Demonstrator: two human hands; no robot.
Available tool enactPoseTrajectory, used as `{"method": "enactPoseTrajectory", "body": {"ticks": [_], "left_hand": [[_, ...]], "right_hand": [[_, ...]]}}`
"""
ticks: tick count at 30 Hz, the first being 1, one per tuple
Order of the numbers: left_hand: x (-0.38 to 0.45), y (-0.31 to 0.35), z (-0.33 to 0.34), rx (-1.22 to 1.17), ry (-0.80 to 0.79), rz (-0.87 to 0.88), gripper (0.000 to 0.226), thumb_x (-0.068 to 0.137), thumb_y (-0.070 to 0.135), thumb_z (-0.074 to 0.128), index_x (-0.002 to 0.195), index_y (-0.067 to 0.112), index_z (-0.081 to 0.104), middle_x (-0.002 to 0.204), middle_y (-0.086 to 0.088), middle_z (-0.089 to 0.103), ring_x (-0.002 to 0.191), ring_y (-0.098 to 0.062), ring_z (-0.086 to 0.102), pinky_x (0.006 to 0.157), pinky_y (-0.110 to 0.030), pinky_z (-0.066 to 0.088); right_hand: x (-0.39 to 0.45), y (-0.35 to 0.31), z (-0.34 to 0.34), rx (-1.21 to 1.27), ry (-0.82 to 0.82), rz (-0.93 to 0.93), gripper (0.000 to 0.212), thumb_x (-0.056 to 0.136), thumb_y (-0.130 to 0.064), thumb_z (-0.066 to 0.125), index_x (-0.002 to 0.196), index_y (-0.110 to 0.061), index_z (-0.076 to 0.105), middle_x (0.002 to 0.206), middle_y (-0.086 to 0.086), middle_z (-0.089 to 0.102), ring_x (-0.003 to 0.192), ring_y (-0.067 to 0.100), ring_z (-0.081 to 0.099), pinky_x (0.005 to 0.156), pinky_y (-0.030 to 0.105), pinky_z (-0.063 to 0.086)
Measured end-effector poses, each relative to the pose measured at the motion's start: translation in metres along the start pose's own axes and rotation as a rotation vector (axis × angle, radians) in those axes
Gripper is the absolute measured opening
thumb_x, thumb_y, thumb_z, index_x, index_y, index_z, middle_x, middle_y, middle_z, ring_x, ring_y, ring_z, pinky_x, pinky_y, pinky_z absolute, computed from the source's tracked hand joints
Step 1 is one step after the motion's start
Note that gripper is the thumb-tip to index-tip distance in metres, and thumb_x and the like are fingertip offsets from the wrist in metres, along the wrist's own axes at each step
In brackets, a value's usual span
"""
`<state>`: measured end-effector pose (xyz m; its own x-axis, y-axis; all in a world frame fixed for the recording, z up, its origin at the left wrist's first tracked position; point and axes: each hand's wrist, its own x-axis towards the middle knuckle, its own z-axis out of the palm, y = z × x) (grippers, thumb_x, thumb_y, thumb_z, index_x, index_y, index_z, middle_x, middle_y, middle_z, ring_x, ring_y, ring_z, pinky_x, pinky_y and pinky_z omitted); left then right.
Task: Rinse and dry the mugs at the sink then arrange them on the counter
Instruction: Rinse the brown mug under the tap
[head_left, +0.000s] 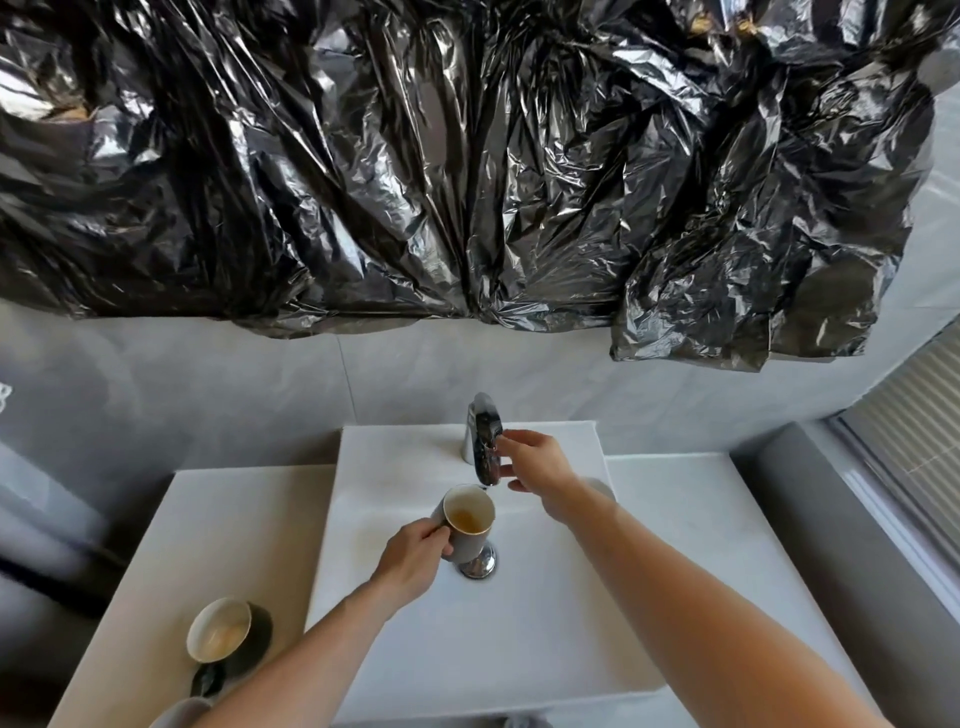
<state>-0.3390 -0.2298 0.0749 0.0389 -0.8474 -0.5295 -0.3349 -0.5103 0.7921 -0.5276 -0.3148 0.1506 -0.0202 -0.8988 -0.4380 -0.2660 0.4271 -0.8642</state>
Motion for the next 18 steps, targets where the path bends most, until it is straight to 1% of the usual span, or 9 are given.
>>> {"method": "enactPoseTrajectory", "body": {"ticks": [2,4,6,8,11,13,14,16,18], "left_hand": [[0.006,0.007,0.004,0.002,0.002,0.008,0.026,0.097,0.029,0.052,0.077,0.019,0.065,0.091,-0.003,0.074,0.073,-0.018,0.054,0.074,-0.034,0.041],[0.01,0.012,0.008,0.009,0.002,0.015,0.027,0.101,0.023,0.05,0.079,0.018,0.065,0.098,-0.006,0.075,0.075,-0.018,0.054,0.075,-0.034,0.041],[0.015,0.012,0.01,0.003,-0.001,0.013,0.026,0.102,0.022,0.05,0.082,0.017,0.066,0.101,-0.007,0.075,0.077,-0.019,0.055,0.077,-0.034,0.043],[0.018,0.012,0.011,-0.009,-0.017,0.008,0.025,0.102,0.024,0.05,0.086,0.018,0.067,0.101,-0.005,0.076,0.079,-0.018,0.056,0.078,-0.033,0.044],[0.02,0.013,0.013,-0.026,-0.03,0.006,0.024,0.094,0.033,0.05,0.088,0.019,0.069,0.099,0.0,0.077,0.078,-0.018,0.057,0.079,-0.034,0.045],[0.02,0.013,0.015,-0.038,-0.038,0.008,0.031,0.084,0.04,0.048,0.088,0.018,0.069,0.098,0.001,0.077,0.076,-0.016,0.057,0.078,-0.033,0.044],[0.019,0.012,0.015,-0.041,-0.04,0.007,0.032,0.082,0.04,0.048,0.089,0.017,0.069,0.098,0.0,0.077,0.075,-0.016,0.057,0.077,-0.033,0.044],[0.019,0.011,0.017,-0.04,-0.042,0.008,0.028,0.089,0.035,0.051,0.09,0.015,0.069,0.099,-0.001,0.077,0.074,-0.016,0.056,0.077,-0.033,0.044],[0.022,0.008,0.019,-0.045,-0.041,0.011,0.023,0.1,0.024,0.051,0.094,0.011,0.069,0.1,-0.004,0.077,0.072,-0.017,0.055,0.075,-0.032,0.044]], "right_hand": [[0.003,-0.003,0.001,0.058,-0.012,0.011,0.014,0.101,-0.019,0.059,0.105,-0.018,0.072,0.092,0.008,0.072,0.078,0.02,0.066,0.051,0.015,0.048],[0.009,-0.004,0.001,0.078,-0.003,0.015,0.015,0.101,-0.013,0.06,0.092,-0.021,0.07,0.085,0.007,0.07,0.075,0.019,0.065,0.05,0.014,0.048],[0.016,-0.002,0.002,0.078,0.008,0.02,0.013,0.098,-0.01,0.062,0.094,-0.016,0.073,0.077,0.005,0.068,0.066,0.013,0.063,0.052,0.016,0.047],[0.021,0.001,0.003,0.114,0.005,0.024,0.01,0.096,-0.009,0.065,0.097,-0.011,0.075,0.073,0.005,0.067,0.059,0.011,0.06,0.05,0.017,0.045],[0.025,0.004,0.002,0.167,0.0,0.032,0.007,0.096,-0.01,0.068,0.098,-0.01,0.075,0.078,0.007,0.069,0.063,0.012,0.063,0.052,0.018,0.044],[0.025,0.005,0.002,0.188,-0.004,0.032,0.008,0.096,-0.012,0.07,0.1,-0.01,0.076,0.08,0.006,0.07,0.066,0.012,0.064,0.053,0.019,0.044],[0.025,0.005,0.002,0.196,-0.002,0.032,0.008,0.096,-0.012,0.07,0.1,-0.01,0.076,0.08,0.006,0.07,0.066,0.012,0.064,0.054,0.019,0.044],[0.026,0.006,0.002,0.213,0.0,0.033,0.006,0.096,-0.011,0.07,0.096,-0.012,0.076,0.079,0.006,0.07,0.068,0.014,0.063,0.053,0.019,0.043],[0.025,0.006,0.002,0.238,-0.002,0.035,0.007,0.095,-0.011,0.07,0.093,-0.013,0.076,0.08,0.006,0.071,0.072,0.016,0.063,0.054,0.019,0.043]]}}
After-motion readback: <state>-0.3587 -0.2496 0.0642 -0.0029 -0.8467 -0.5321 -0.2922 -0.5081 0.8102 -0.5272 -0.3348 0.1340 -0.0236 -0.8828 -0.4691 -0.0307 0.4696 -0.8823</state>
